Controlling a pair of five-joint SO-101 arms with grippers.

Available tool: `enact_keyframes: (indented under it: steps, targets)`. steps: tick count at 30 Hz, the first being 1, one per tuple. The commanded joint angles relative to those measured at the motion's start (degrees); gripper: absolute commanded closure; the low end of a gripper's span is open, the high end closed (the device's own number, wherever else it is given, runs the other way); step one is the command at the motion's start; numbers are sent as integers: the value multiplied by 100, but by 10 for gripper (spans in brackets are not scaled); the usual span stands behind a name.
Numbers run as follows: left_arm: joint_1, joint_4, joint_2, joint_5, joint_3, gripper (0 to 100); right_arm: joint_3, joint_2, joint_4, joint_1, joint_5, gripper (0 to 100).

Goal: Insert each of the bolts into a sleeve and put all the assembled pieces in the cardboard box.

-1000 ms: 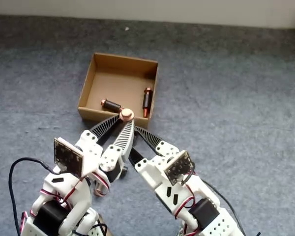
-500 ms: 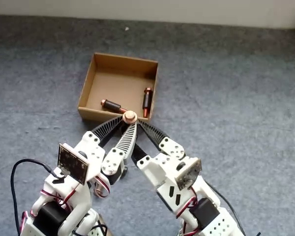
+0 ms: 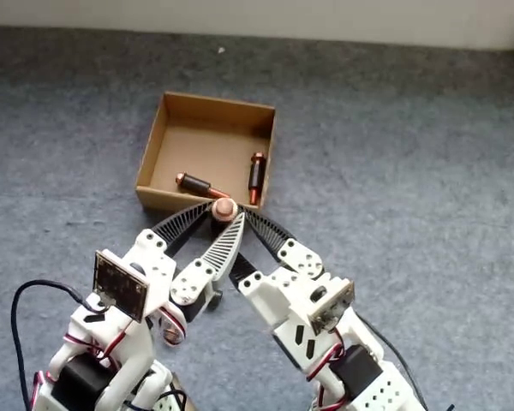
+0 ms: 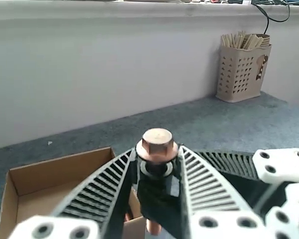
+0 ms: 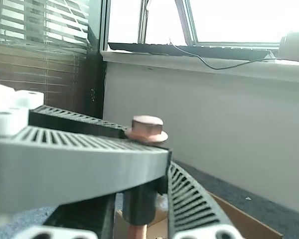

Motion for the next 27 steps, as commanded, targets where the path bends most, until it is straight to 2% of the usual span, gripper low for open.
enact_keyframes:
  steps: [1,5,14,18,21,24,27]
  targets:
    - [66,527,-4,-44,-488,825,-66,-154,-242,-40,53,994]
    - [66,976,-4,-26,-760,793,-57,-154,-242,-48,53,994]
    - [40,1090,-22,-53,-1059,790,-57,-154,-242,-48,53,994]
    - [-681,1626,-22,-26,-2009,793,-57,-136,-154,-40,18,994]
    - [-1446,1943,-22,-26,-2501,794,-101,-127,576,66,18,994]
    - [-2009,2154,-22,-44,-2466,800,-119,-119,1446,365,0,994]
    - [-2633,2321,-22,-53,-2097,873,-198,-119,1719,699,-325,994]
